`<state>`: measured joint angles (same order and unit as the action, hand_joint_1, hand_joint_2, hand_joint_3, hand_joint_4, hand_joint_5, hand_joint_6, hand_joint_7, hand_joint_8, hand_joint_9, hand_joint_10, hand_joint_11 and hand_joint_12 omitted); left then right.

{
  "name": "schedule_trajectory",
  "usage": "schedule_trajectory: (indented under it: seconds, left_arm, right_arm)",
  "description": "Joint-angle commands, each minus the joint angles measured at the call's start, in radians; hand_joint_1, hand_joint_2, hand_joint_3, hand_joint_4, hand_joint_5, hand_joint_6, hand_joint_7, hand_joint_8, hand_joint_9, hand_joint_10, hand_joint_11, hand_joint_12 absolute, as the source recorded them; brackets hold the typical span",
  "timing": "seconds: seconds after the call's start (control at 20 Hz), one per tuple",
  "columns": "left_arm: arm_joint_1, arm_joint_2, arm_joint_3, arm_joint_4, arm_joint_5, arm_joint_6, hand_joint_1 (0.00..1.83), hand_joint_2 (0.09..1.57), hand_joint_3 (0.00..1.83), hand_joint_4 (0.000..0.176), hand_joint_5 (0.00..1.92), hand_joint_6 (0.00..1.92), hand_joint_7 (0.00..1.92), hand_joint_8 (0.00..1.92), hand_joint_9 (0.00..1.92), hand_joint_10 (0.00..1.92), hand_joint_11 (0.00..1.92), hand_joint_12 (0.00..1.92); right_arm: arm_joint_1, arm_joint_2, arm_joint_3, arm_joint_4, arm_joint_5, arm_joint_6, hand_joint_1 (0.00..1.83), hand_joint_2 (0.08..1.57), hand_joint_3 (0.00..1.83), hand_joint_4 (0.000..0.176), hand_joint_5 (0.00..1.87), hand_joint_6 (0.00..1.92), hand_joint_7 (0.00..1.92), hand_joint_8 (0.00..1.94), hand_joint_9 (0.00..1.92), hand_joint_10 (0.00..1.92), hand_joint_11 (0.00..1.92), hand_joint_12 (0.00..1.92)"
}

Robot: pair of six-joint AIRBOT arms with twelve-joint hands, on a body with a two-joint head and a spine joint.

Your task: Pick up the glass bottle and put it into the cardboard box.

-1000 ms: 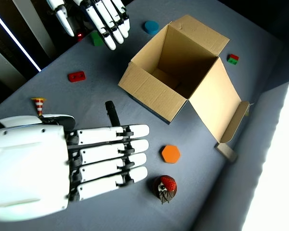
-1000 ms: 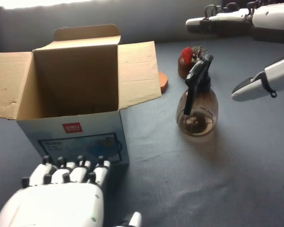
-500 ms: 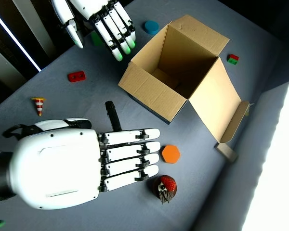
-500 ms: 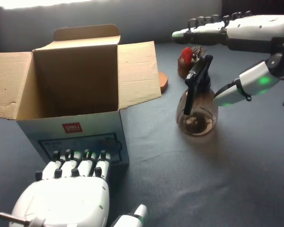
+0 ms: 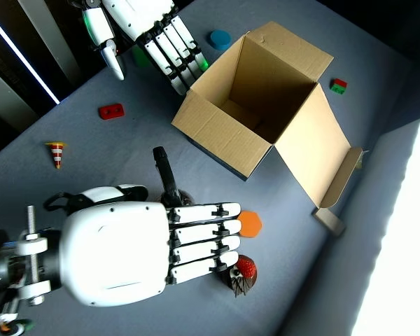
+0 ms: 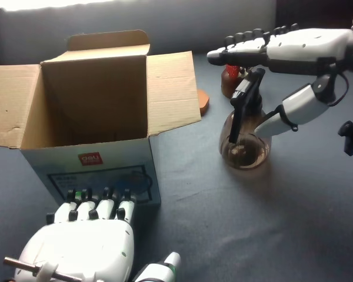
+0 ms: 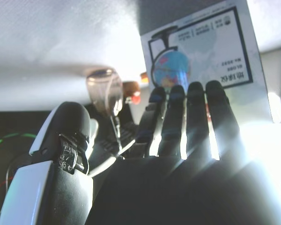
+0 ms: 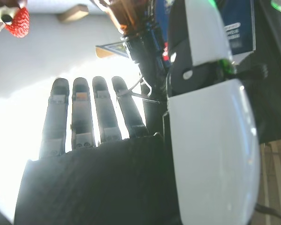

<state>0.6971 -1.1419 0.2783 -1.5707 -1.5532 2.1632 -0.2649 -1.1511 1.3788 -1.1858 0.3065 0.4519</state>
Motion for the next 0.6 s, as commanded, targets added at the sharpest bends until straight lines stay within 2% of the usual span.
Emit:
schedule_trajectory:
  seconds: [0.0, 0.55]
  left_arm:
    - [-0.004, 0.004, 0.002, 0.088, -0.041, -0.009, 0.00, 1.30, 0.00, 0.000, 0.00, 0.00, 0.00, 0.00, 0.00, 0.00, 0.00, 0.03]
    - [0.019, 0.003, 0.001, 0.088, -0.024, -0.029, 0.00, 1.29, 0.00, 0.000, 0.00, 0.00, 0.00, 0.00, 0.00, 0.00, 0.00, 0.00]
  right_arm:
    - [0.008, 0.002, 0.006, 0.036, 0.037, -0.001, 0.99, 0.93, 0.00, 0.000, 0.00, 0.00, 0.00, 0.00, 0.00, 0.00, 0.00, 0.00]
    - [0.012, -0.016, 0.007, 0.036, 0.029, -0.033, 1.03, 0.93, 0.00, 0.000, 0.00, 0.00, 0.00, 0.00, 0.00, 0.00, 0.00, 0.00]
